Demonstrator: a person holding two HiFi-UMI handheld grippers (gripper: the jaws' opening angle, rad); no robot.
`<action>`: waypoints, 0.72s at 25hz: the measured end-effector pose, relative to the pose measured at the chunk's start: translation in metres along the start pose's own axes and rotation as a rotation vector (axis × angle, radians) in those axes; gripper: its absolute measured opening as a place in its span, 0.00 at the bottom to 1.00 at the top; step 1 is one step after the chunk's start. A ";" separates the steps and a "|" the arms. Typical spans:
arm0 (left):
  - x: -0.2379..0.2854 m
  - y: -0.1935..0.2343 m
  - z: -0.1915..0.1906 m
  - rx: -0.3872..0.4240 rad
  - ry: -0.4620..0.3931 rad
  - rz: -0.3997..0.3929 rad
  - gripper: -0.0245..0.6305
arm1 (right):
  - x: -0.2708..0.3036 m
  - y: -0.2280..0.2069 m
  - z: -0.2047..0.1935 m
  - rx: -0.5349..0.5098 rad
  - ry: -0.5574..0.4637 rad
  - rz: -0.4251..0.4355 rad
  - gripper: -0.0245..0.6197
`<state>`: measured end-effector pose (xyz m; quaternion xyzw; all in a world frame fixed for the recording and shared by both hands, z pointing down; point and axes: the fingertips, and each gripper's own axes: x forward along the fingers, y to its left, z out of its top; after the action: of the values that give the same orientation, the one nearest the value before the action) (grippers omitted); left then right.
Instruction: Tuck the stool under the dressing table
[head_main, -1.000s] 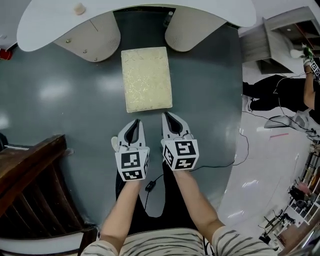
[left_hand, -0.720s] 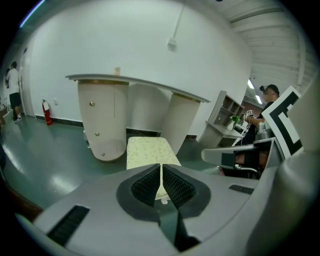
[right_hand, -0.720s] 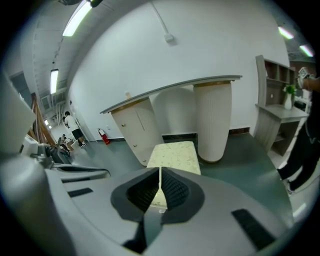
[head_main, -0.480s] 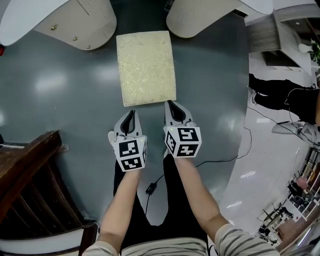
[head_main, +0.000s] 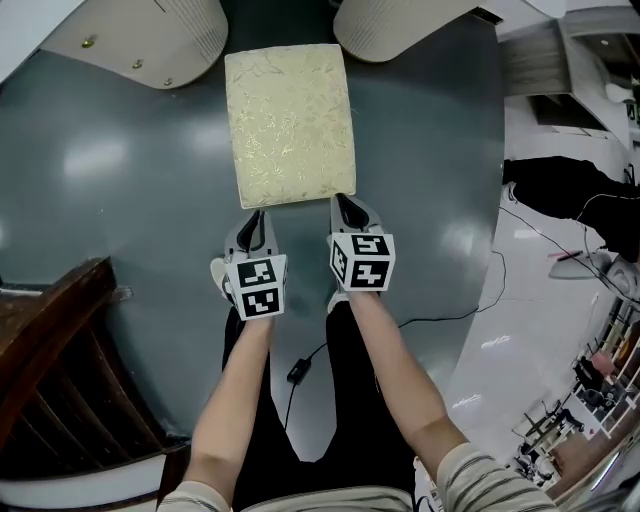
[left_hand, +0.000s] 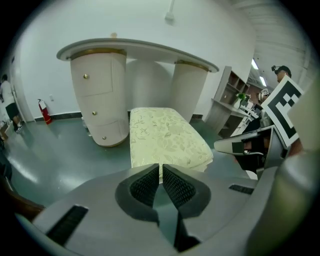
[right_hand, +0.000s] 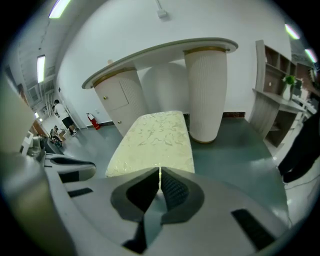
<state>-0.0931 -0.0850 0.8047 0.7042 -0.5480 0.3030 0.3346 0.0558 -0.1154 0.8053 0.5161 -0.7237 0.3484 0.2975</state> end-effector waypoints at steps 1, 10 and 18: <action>0.004 0.001 -0.004 0.011 0.012 -0.002 0.05 | 0.005 -0.003 -0.005 -0.006 0.012 -0.002 0.06; 0.036 0.016 -0.022 0.015 0.065 0.017 0.05 | 0.037 -0.020 -0.026 0.005 0.081 -0.008 0.18; 0.052 0.015 -0.029 0.025 0.108 0.023 0.13 | 0.044 -0.024 -0.029 -0.031 0.106 -0.024 0.18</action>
<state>-0.0986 -0.0943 0.8650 0.6847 -0.5333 0.3512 0.3514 0.0678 -0.1203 0.8614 0.5007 -0.7061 0.3603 0.3477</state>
